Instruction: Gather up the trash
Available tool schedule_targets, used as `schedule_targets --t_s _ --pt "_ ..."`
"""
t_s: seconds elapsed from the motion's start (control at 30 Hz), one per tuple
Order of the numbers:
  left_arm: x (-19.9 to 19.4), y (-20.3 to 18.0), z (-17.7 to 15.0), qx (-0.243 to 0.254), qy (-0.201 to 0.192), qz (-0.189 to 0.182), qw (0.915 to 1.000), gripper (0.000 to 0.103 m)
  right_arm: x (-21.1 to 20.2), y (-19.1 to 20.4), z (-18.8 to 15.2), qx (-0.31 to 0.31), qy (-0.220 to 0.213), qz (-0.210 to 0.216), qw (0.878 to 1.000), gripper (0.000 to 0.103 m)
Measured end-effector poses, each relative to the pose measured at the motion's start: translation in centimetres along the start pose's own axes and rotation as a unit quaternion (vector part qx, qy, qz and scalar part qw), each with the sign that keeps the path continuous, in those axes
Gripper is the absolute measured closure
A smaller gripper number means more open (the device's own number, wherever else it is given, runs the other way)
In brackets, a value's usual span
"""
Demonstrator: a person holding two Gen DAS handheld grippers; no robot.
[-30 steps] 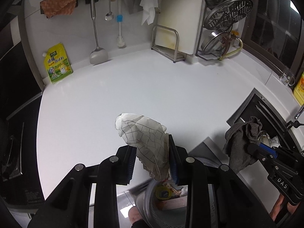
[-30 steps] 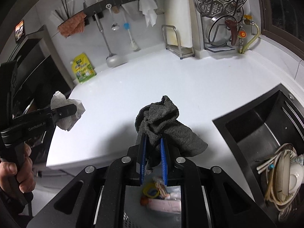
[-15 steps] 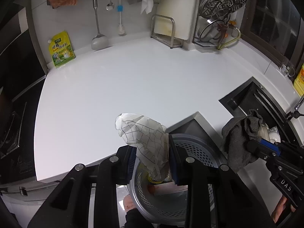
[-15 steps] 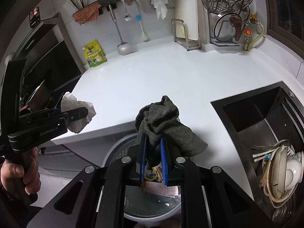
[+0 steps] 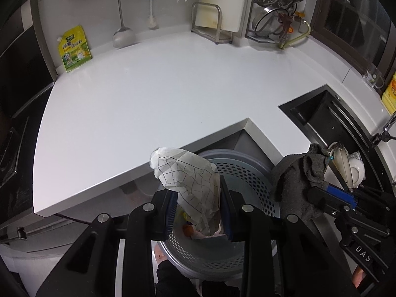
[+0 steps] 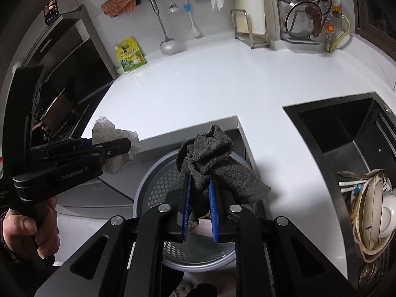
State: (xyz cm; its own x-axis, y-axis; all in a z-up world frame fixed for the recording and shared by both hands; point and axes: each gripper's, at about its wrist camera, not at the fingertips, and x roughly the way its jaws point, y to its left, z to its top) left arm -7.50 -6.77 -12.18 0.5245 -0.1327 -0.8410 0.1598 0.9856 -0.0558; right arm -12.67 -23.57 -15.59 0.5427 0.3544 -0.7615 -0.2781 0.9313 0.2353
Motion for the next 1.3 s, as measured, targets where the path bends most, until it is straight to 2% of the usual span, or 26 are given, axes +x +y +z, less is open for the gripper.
schedule_targets --t_s 0.4,0.53,0.6,0.67,0.7,0.87,1.3 --pt "1.0 -0.5 -0.9 -0.002 0.023 -0.005 0.9997 0.071 2.5 0.0 -0.7 0.009 0.038 0.010 0.999 0.089" --pt "0.7 -0.4 -1.0 -0.002 0.022 0.000 0.9998 0.066 2.7 0.5 -0.7 0.003 0.037 0.011 0.999 0.089" --pt "0.4 -0.2 -1.0 -0.004 0.020 0.003 0.9998 0.064 2.6 0.6 -0.6 0.003 0.035 0.011 0.999 0.082" --pt "0.1 0.0 -1.0 -0.007 0.016 0.008 0.9998 0.048 2.3 0.5 -0.6 0.004 0.026 0.010 1.000 0.066" --pt "-0.1 0.2 -1.0 -0.009 0.014 0.009 0.9998 0.045 2.1 0.5 -0.6 0.005 0.023 0.010 1.000 0.063" --pt "-0.5 0.5 -1.0 -0.014 0.013 0.013 0.9997 0.034 1.8 0.4 -0.6 0.010 0.020 0.008 1.000 0.056" --pt "-2.4 0.7 -0.4 -0.015 -0.014 0.028 0.9994 0.019 0.2 0.5 -0.3 0.014 -0.006 -0.002 1.000 0.040"
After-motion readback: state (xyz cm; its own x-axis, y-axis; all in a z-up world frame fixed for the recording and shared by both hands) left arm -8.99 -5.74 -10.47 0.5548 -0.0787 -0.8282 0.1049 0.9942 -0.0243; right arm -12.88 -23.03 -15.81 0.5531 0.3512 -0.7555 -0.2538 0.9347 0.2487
